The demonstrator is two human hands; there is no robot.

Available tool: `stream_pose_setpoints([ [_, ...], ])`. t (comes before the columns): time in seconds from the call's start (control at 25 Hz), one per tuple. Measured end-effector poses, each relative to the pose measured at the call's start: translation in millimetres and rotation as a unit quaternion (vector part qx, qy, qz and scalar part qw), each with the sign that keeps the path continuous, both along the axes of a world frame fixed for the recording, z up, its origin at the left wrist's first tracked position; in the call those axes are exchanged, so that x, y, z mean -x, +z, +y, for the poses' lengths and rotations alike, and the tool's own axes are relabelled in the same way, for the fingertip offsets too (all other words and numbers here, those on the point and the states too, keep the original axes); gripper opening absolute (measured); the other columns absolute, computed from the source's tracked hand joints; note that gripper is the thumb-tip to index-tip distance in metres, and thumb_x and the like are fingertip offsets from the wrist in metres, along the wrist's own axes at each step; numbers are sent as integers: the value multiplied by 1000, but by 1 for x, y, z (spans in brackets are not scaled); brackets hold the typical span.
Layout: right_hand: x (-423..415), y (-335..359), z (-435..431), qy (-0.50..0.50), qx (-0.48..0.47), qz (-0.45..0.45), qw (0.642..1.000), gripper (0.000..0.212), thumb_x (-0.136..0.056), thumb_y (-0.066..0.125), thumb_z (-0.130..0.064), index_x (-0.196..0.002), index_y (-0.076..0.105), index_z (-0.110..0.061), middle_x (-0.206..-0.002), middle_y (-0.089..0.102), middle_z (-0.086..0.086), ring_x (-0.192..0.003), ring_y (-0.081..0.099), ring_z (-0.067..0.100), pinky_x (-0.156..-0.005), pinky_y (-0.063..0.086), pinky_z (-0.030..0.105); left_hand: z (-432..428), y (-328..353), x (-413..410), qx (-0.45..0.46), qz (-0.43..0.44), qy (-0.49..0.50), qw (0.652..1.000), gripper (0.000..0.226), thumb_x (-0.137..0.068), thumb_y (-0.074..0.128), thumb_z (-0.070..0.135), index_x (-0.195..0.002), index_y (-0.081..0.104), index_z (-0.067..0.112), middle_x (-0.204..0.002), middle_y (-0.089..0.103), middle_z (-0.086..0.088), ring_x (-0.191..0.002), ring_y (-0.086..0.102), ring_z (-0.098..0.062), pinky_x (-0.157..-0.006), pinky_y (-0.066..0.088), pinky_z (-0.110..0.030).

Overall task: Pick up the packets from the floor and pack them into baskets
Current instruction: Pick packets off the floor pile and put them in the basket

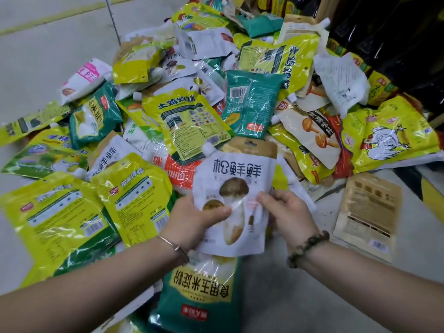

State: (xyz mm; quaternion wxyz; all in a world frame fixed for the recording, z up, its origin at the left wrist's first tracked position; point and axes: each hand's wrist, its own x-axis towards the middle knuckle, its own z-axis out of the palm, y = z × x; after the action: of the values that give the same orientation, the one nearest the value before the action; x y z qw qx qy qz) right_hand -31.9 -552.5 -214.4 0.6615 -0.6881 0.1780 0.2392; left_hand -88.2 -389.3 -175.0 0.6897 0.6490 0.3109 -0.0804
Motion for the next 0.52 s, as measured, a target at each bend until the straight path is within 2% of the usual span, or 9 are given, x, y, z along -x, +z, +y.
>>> stream_pose_setpoints([
  [0.12,36,-26,-7,-7,95,73,993,43,-75,76,-26,-106,53,-5,-86,58,7,-72,54,17,-59,39,24,37,2,5,-68,-10,60,996,20,-67,77,-2,-80,68,11,-70,73,1,-62,68,-13,-56,55,-23],
  [0.2,69,-39,-3,63,116,152,980,53,-70,81,-27,-110,55,-4,-96,62,7,-79,56,16,-67,44,25,56,-1,10,-66,-7,111,992,22,-63,80,3,-79,68,12,-70,73,1,-62,69,-14,-60,55,-27],
  [0.24,81,-42,1,104,97,192,971,56,-66,83,-28,-110,57,-3,-102,65,8,-83,60,17,-72,48,27,62,-3,12,-63,-3,133,989,21,-65,79,4,-80,68,12,-71,73,2,-62,69,-14,-62,55,-28],
  [0.36,96,-41,28,146,47,279,948,38,-66,84,-29,-94,66,-10,-90,71,5,-79,67,18,-71,53,27,71,-8,17,-48,7,174,984,15,-73,73,2,-82,68,13,-72,73,1,-63,69,-15,-65,54,-30],
  [0.44,98,-42,39,153,83,285,943,36,-65,83,-39,-84,67,-14,-85,70,2,-81,66,19,-75,52,28,72,-8,20,-40,10,178,983,15,-73,73,2,-83,69,13,-76,74,-2,-67,69,-20,-68,55,-33],
  [0.52,98,-44,43,154,101,262,947,37,-67,81,-41,-88,66,-14,-87,69,1,-86,65,22,-81,51,30,71,-8,22,-38,10,171,984,16,-73,73,2,-84,69,13,-79,74,-4,-70,69,-23,-70,56,-35],
])
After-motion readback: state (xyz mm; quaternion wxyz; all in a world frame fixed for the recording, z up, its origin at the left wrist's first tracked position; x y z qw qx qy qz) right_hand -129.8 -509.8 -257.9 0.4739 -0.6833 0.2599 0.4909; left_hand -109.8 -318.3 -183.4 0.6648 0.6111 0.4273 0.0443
